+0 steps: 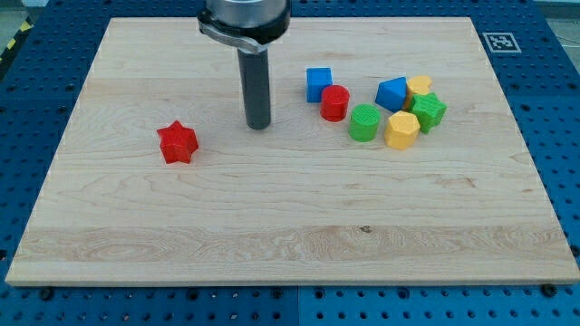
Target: Push the red star to the bottom left
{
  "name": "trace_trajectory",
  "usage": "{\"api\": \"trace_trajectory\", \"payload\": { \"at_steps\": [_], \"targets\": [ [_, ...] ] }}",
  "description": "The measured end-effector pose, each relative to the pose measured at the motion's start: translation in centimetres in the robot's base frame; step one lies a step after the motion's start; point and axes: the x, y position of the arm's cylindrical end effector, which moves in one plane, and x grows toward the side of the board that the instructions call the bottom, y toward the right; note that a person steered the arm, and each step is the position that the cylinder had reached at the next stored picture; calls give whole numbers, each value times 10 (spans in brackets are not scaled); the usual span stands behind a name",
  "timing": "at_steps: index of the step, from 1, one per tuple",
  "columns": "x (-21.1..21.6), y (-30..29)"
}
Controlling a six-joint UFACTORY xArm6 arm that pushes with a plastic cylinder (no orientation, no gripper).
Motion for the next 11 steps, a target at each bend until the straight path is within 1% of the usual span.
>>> {"api": "trace_trajectory", "payload": {
  "at_steps": [1,2,3,4,5,6,7,8,9,10,11],
  "targets": [
    [19,-45],
    [63,-75],
    [52,-59],
    [-1,-44],
    [4,-80],
    [49,-103],
    [106,-106],
    [120,-106],
    [115,-107],
    [95,-116],
    [90,-140]
  ]
}}
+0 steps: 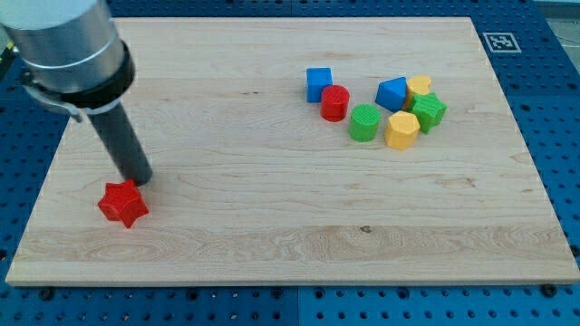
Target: Push the red star to the bottom left
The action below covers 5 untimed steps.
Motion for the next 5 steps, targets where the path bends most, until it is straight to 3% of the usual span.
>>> {"api": "trace_trajectory", "payload": {
  "at_steps": [2,3,4,5],
  "targets": [
    [44,-10],
    [33,-10],
    [-31,10],
    [-98,67]
  ]
}}
